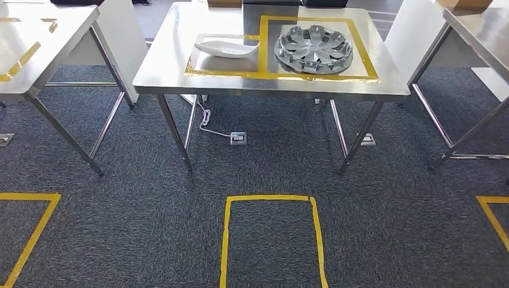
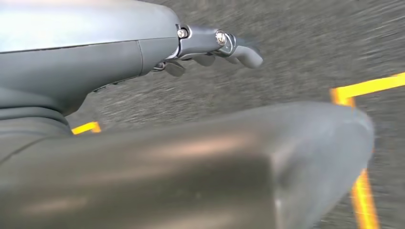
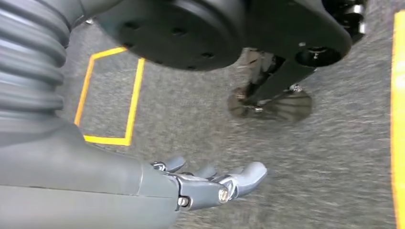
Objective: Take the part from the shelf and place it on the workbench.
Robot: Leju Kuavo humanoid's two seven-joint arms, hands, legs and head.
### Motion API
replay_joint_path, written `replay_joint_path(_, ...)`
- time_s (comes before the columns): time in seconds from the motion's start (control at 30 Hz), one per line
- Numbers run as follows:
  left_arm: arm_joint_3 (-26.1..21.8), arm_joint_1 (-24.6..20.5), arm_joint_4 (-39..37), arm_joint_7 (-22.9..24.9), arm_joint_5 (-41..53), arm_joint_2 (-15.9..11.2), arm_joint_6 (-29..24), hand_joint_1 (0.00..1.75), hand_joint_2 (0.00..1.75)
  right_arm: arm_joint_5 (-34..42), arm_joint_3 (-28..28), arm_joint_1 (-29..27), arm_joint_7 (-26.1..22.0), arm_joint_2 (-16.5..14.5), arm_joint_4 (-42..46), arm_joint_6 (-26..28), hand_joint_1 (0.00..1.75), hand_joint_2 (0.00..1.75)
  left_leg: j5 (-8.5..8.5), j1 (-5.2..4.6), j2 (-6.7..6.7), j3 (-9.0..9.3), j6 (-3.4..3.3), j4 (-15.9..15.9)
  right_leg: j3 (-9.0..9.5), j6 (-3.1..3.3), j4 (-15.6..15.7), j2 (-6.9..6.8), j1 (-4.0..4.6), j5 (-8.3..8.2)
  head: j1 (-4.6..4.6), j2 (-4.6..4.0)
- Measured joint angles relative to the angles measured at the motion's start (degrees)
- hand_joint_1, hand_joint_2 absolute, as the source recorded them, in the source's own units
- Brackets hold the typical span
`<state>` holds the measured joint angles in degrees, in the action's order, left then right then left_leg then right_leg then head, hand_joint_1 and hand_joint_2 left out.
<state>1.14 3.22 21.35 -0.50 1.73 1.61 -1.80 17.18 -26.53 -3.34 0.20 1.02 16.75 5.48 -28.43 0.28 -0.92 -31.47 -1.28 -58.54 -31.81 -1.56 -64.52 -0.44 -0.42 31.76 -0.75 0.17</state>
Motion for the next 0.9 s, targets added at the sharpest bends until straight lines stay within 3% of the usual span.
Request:
replay_joint_path(0.07,0.0,-0.8,1.7,0.0,-0.2,-0.1,0.1,0.00,0.00,-2.1,2.6,-1.9,0.2,0.0,-0.8,-0.5,0.00,1.75,0.14,-0.13,0.18,-0.22,0.49,-0.2,3.16,0.60,5.8,-0.03,0.34,-1.18,0.04,0.00)
replay_joint_path(0.13,0.0,-0.9,2.9,0.0,-0.4,-0.3,0.4,0.00,0.00,-4.5,5.8,-4.2,0.3,0.0,-1.2,-1.2,0.00,1.75,0.40,-0.20,0.33,-0.48,1.20,-0.2,3.37,1.12,6.8,-0.07,0.64,-1.10,0.04,0.00)
replay_joint_path(0.2,-0.1,-0.2,3.3,0.1,-0.7,-0.5,0.6,0.00,0.00,-6.8,9.2,-5.7,0.2,0.0,-0.9,-2.0,0.00,1.75,0.12,-0.16,0.40,-0.64,1.90,-0.5,3.21,1.91,7.2,-0.09,0.34,-1.57,0.01,0.00)
replay_joint_path(0.27,-0.1,1.2,2.8,0.2,-0.9,-0.8,0.7,0.00,0.00,-8.9,11.9,-5.6,0.0,-0.1,0.4,-2.7,0.00,1.75,-2.34,-0.08,0.56,-2.14,2.48,-4.0,3.01,2.69,7.6,-0.07,-0.02,-2.03,-0.26,0.00)
replay_joint_path(0.37,-0.1,4.0,0.7,0.4,-1.1,-0.9,1.0,0.00,0.00,-11.1,15.0,-3.9,-0.1,-0.3,3.5,-3.5,0.00,1.75,-7.37,0.30,0.73,-6.64,3.44,-14.3,2.70,3.07,7.5,-0.10,-0.02,-2.15,-0.63,0.00)
replay_joint_path(0.4,-0.1,5.1,-0.1,0.4,-1.1,-0.9,1.0,0.00,0.00,-11.6,15.8,-3.2,-0.1,-0.3,4.5,-3.6,0.00,1.31,-7.48,0.52,0.75,-7.11,3.81,-15.6,2.65,3.09,7.4,-0.16,-0.05,-2.15,-0.64,0.00)
replay_joint_path(0.43,-0.1,6.2,-0.9,0.4,-1.1,-1.0,1.1,0.00,0.00,-12.1,16.4,-2.5,-0.1,-0.4,5.6,-3.8,0.00,0.87,-6.52,0.81,0.74,-6.51,4.18,-14.8,2.59,3.04,7.2,-0.21,-0.13,-2.12,-0.64,0.00)
replay_joint_path(0.5,-0.1,8.1,-2.8,0.4,-1.2,-1.2,1.1,0.00,0.00,-12.8,17.7,-1.0,-0.2,-0.4,8.0,-4.1,0.00,0.00,-2.98,1.60,0.72,-2.67,5.05,-7.6,2.42,2.66,6.6,-0.24,-0.34,-1.86,-0.69,0.00)
replay_joint_path(0.53,-0.1,8.9,-3.7,0.4,-1.2,-1.2,1.2,0.00,0.00,-13.2,18.4,-0.3,-0.3,-0.4,9.3,-4.2,0.00,0.00,-1.74,1.81,0.83,-0.77,5.19,-4.0,2.22,2.28,6.1,-0.18,-0.33,-1.53,-0.80,0.00)
replay_joint_path(0.6,-0.1,10.0,-4.9,0.5,-1.4,-1.2,1.2,0.00,0.00,-14.4,20.1,0.5,-0.4,-0.3,11.0,-4.5,0.00,0.00,-1.11,1.91,1.05,1.01,4.57,-0.5,1.82,1.59,5.4,-0.09,-0.08,-1.14,-0.85,0.00)
replay_joint_path(0.67,-0.2,10.1,-4.7,0.5,-1.6,-1.2,1.3,0.00,0.00,-15.7,21.7,0.3,-0.3,-0.3,11.3,-4.9,0.00,0.00,-1.09,1.65,1.25,0.88,3.61,-0.6,1.70,1.14,5.5,-0.12,-0.04,-1.24,-0.73,0.00)
replay_joint_path(0.9,-0.4,6.8,-1.1,0.4,-1.7,-1.3,1.4,0.00,0.00,-17.1,24.1,-4.4,-0.1,-0.4,9.0,-5.4,0.00,0.00,-0.97,1.13,1.22,0.37,3.21,-0.6,1.69,0.32,5.9,0.07,-0.53,-1.77,-0.65,0.00)
